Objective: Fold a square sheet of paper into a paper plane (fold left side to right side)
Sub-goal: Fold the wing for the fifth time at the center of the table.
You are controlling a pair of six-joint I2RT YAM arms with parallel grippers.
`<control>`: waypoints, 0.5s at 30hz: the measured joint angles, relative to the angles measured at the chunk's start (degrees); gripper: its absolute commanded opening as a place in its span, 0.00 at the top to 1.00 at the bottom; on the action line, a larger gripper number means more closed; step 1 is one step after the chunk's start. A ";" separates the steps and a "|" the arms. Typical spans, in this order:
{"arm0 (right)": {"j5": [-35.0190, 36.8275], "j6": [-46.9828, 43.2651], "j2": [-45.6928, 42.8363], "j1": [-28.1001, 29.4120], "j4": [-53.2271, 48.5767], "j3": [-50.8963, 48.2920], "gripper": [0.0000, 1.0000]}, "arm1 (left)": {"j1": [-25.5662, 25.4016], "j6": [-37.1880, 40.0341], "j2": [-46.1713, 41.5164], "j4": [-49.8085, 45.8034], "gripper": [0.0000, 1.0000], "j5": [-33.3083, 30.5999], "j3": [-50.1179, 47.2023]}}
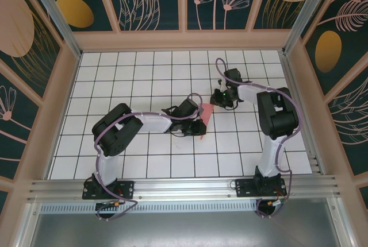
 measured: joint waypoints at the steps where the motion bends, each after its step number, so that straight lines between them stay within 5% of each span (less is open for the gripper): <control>1: -0.04 -0.13 0.04 -0.13 0.00 0.20 0.83 | 0.00 0.02 0.00 0.00 0.84 -0.02 0.00; 10: 7.58 -1.57 -2.67 -4.44 1.44 0.72 0.81 | 0.00 0.02 0.00 -0.02 0.84 -0.04 0.02; 15: 4.68 -0.96 -12.63 -3.80 3.21 -4.90 0.81 | 0.00 0.02 0.00 -0.02 0.84 -0.04 0.04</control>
